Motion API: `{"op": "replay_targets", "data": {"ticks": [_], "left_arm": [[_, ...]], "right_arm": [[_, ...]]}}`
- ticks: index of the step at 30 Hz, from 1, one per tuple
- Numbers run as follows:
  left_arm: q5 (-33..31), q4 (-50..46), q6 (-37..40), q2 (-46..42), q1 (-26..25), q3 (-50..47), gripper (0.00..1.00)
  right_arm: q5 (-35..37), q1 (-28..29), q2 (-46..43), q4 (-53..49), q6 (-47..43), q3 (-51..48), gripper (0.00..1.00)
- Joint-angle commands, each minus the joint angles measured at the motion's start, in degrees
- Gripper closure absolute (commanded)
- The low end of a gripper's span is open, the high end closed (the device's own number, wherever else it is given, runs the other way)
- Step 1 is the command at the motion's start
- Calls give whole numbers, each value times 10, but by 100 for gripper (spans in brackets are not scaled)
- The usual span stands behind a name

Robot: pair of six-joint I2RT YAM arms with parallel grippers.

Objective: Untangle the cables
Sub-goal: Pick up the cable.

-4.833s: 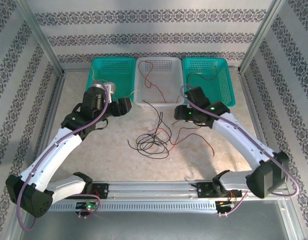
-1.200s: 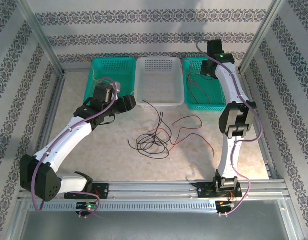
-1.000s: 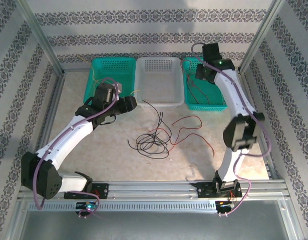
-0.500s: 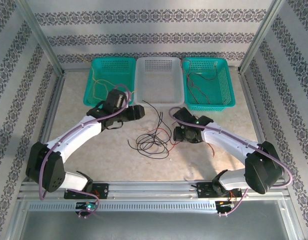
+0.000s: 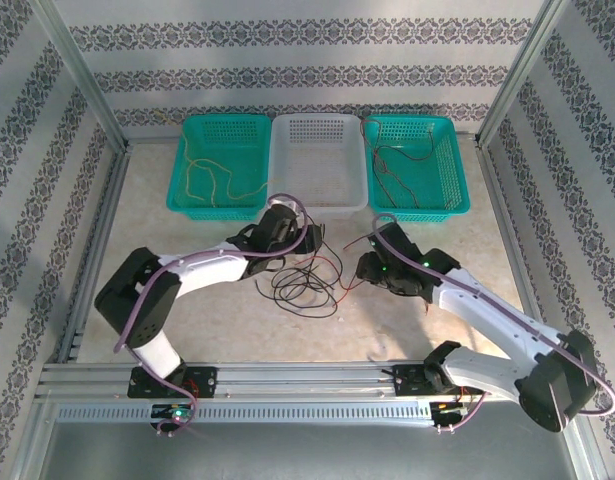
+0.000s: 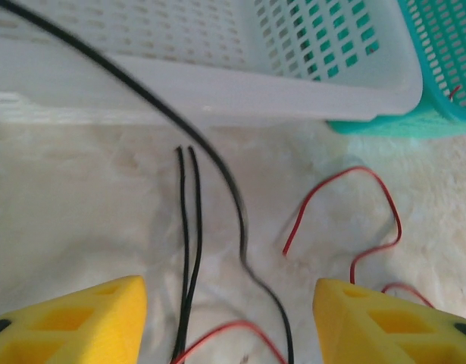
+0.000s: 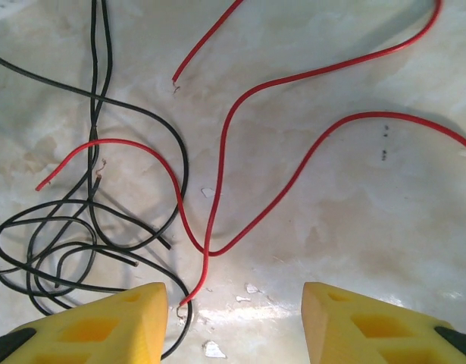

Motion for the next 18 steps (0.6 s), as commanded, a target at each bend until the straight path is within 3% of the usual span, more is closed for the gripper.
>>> {"op": "replay_targets", "data": {"ticks": [1, 5, 9, 11, 13, 18], "left_arm": [[-56, 120, -30, 40, -11, 9, 43], [-53, 141, -40, 93, -13, 28, 50], [-56, 164, -49, 96, -15, 17, 74], [-45, 167, -51, 78, -16, 2, 91], [-44, 154, -43, 43, -20, -15, 99], [-56, 28, 18, -83, -37, -20, 100]], "right_arm": [[9, -7, -35, -52, 15, -8, 49], [7, -15, -83, -80, 25, -13, 49], [8, -18, -115, -97, 26, -14, 49], [11, -20, -124, -101, 27, -13, 50], [13, -23, -128, -100, 25, -11, 50], [6, -56, -111, -81, 3, -3, 50]]}}
